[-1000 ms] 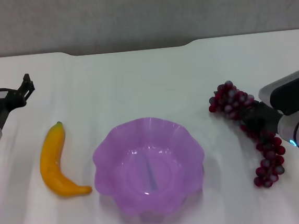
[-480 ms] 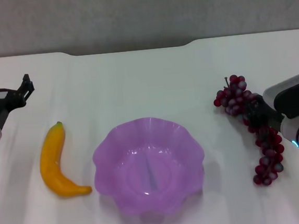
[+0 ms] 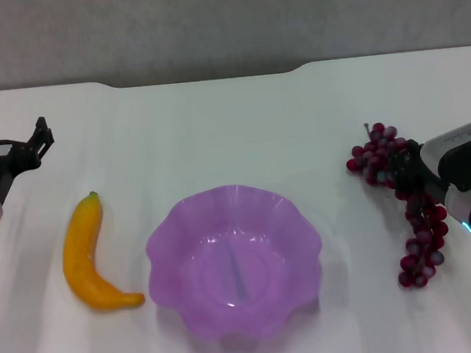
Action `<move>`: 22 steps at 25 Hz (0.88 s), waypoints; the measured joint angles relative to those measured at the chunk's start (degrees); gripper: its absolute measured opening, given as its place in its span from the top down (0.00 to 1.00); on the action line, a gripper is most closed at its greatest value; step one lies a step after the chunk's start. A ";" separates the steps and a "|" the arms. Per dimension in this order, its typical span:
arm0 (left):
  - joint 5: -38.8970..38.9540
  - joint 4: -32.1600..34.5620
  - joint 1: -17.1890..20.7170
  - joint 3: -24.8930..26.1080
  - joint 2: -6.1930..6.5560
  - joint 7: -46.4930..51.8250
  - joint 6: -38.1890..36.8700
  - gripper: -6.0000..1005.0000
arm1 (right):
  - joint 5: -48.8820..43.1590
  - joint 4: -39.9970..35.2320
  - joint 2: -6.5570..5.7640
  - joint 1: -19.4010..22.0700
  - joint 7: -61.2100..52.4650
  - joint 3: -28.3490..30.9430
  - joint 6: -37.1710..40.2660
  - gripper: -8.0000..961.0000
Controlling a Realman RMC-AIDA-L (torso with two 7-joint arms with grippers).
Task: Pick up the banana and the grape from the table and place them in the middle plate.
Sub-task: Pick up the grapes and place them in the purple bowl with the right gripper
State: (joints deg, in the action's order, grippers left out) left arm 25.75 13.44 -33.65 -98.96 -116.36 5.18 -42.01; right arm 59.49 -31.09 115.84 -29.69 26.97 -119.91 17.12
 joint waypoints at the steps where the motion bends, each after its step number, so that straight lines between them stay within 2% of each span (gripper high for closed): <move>1: 0.00 0.00 0.00 0.00 0.00 0.00 0.00 0.13 | -0.01 0.10 0.00 0.00 -0.42 -0.43 0.47 0.70; 15: 0.00 0.05 0.00 0.06 0.00 0.00 0.00 0.13 | -0.10 0.20 0.03 1.67 -0.88 -3.90 6.93 0.71; 22: 0.00 0.29 0.00 0.02 0.00 0.00 0.00 0.13 | -0.08 0.25 0.08 1.94 -0.87 -4.01 7.21 0.72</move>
State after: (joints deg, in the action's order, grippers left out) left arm 25.75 13.72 -33.66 -98.94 -116.36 5.18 -42.01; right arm 59.41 -30.85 115.92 -27.75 26.10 -123.92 24.32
